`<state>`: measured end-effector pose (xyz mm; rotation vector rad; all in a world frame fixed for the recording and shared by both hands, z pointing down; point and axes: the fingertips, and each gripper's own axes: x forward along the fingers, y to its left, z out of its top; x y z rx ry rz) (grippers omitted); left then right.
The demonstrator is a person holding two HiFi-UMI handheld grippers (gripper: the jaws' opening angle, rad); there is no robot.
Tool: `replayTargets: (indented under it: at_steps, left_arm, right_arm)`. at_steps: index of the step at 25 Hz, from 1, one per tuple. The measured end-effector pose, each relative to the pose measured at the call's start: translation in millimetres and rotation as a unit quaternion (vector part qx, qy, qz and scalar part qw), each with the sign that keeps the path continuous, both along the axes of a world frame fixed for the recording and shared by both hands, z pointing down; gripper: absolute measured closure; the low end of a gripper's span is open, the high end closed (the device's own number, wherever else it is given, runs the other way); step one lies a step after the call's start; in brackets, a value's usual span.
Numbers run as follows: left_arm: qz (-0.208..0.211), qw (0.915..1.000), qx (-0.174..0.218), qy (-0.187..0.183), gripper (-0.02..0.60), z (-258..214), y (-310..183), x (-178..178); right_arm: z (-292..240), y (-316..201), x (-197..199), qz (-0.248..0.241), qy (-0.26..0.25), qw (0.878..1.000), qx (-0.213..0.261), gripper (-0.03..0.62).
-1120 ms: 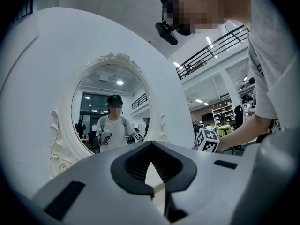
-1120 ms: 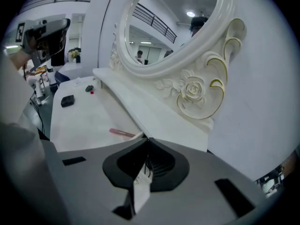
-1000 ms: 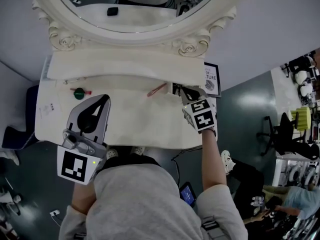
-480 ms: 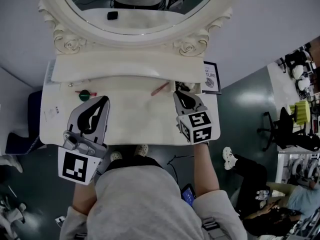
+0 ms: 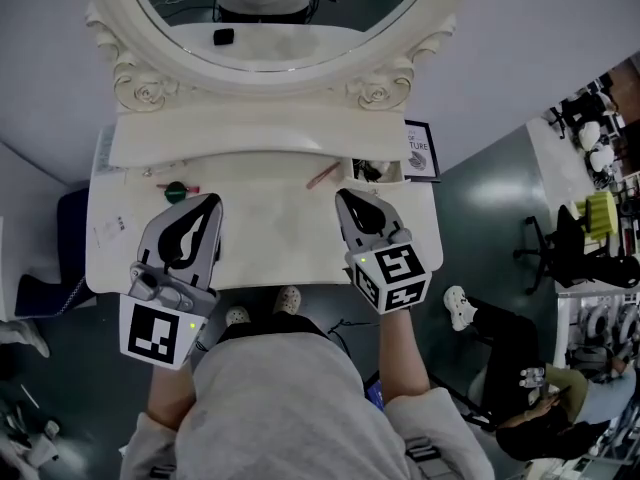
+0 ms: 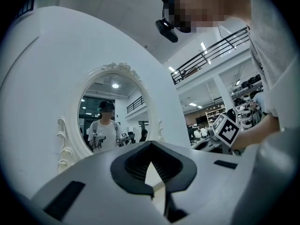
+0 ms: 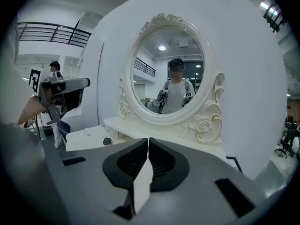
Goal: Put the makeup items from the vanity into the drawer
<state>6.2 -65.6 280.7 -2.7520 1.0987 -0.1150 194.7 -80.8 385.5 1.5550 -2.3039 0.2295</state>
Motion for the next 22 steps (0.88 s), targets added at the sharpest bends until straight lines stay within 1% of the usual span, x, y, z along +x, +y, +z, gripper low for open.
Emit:
replayTargets:
  at_steps: [5,11,22]
  left_arm:
    - [0.008,1.0000,0.002,0.006,0.571,-2,3,-8]
    - [0.016,0.9998,0.005,0.012,0.571,-6,9,-16]
    - [0.036,0.9993,0.010,0.010,0.571,-10,21,-34]
  right_arm:
    - [-19,13,-16,0.001,-0.005,1.000,0.026,0.569]
    - [-43,27,-34,0.006,-0.026,0.998,0.057,0.569]
    - [-79,50,-72,0.000,-0.044,0.992,0.115,0.568]
